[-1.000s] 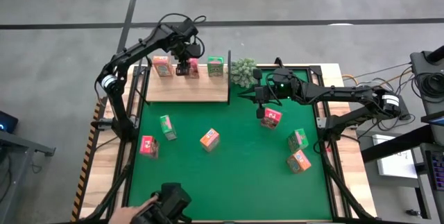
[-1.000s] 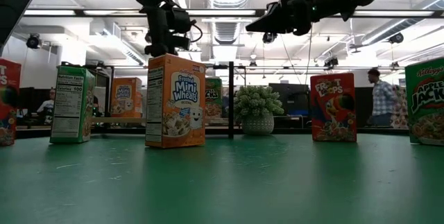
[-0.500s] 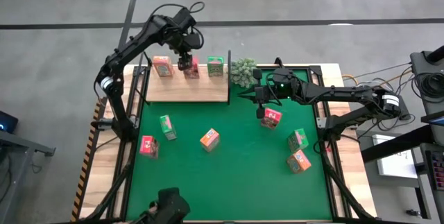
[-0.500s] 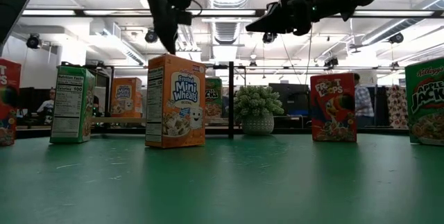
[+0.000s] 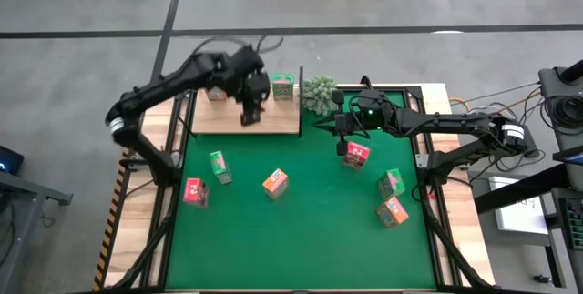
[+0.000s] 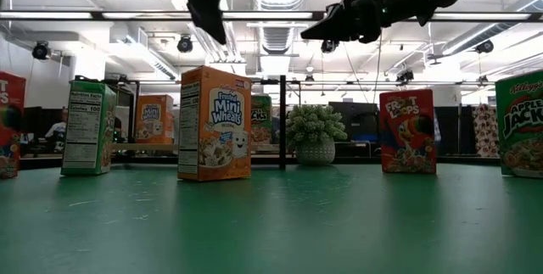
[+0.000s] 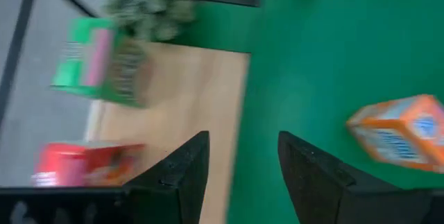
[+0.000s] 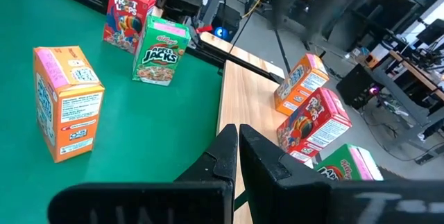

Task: Stack cereal on shelf
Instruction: Put the bottom red cereal box on the shelf

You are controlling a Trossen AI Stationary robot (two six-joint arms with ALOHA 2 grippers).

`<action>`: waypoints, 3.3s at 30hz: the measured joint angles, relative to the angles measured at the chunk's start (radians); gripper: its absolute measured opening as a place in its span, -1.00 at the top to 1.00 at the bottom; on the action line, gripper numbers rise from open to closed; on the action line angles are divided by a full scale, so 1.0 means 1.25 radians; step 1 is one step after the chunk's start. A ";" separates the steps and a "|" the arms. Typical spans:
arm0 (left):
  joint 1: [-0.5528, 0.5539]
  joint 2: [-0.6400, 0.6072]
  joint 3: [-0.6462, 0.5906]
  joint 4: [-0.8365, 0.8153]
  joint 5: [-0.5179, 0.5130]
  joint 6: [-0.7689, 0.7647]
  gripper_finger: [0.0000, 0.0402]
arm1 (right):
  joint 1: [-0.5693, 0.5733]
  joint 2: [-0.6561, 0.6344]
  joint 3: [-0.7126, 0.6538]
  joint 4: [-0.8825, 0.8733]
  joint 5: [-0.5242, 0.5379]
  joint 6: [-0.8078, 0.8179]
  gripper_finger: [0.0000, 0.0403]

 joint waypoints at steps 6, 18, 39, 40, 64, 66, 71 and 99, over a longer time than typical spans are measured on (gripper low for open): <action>-0.156 -0.159 -0.242 0.177 -0.001 -0.118 0.23 | 0.000 0.000 0.000 0.004 0.000 0.040 0.96; -0.258 -0.313 -0.556 0.455 -0.417 -0.186 0.23 | 0.000 0.000 0.000 0.004 0.000 0.080 0.96; 0.037 -0.045 -0.611 0.720 -0.395 -0.072 0.97 | 0.000 0.000 0.000 -0.003 0.001 0.057 0.96; 0.042 -0.035 -0.606 0.719 -0.395 -0.072 0.98 | 0.000 0.000 0.000 -0.003 0.001 0.056 0.96; 0.102 0.030 -0.572 0.763 -0.395 -0.069 0.99 | 0.000 0.000 0.000 -0.014 0.045 0.047 0.96; 0.105 0.031 -0.572 0.762 -0.395 -0.069 0.99 | 0.000 0.000 0.000 -0.015 0.045 0.047 0.96; 0.107 0.030 -0.572 0.743 -0.398 -0.063 0.99 | 0.000 0.000 0.000 -0.015 0.045 0.047 0.96; 0.139 0.009 -0.572 0.665 -0.418 0.014 0.99 | 0.000 0.000 0.000 -0.015 0.045 0.043 0.96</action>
